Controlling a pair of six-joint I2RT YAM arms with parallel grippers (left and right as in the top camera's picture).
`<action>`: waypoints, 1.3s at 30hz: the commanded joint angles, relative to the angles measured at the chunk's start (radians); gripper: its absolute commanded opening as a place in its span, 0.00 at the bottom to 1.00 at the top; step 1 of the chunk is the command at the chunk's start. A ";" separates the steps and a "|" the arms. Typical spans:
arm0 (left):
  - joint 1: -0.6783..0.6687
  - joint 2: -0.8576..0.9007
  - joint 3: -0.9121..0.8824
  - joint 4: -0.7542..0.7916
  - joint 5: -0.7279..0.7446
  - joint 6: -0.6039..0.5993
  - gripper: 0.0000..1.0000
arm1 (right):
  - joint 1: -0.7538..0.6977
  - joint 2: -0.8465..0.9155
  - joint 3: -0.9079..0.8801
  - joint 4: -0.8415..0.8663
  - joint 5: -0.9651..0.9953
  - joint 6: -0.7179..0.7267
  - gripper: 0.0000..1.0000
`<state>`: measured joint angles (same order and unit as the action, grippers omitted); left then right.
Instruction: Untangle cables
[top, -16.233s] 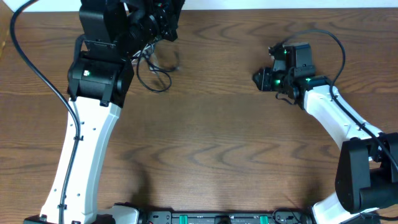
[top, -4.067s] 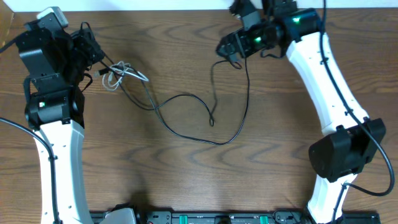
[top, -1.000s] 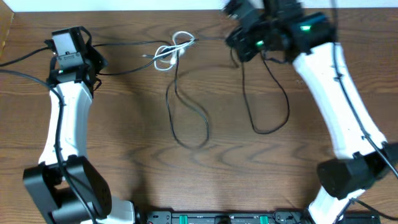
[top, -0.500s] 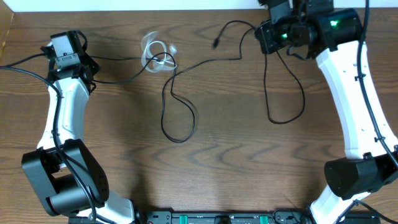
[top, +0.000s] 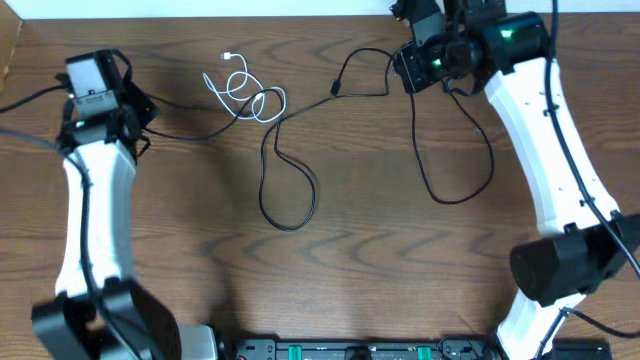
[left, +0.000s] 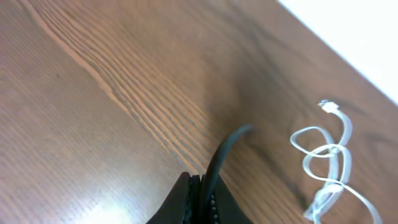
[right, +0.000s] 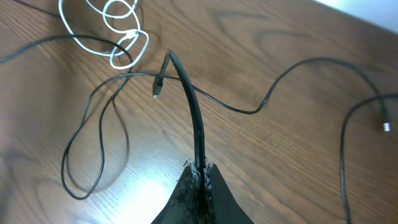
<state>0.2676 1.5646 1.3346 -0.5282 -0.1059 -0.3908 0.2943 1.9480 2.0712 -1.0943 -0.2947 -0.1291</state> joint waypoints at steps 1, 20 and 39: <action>0.002 -0.116 0.030 -0.047 0.004 0.033 0.08 | 0.002 0.024 0.007 0.010 0.001 0.029 0.01; 0.002 -0.239 0.030 -0.201 -0.116 0.032 0.08 | -0.171 0.028 0.007 -0.261 0.384 0.407 0.01; 0.002 -0.188 0.030 -0.172 -0.116 0.032 0.08 | -0.292 0.298 -0.007 -0.179 0.329 0.106 0.22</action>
<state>0.2676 1.3514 1.3376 -0.7036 -0.2024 -0.3683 0.0170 2.2192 2.0701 -1.2869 0.0261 0.0265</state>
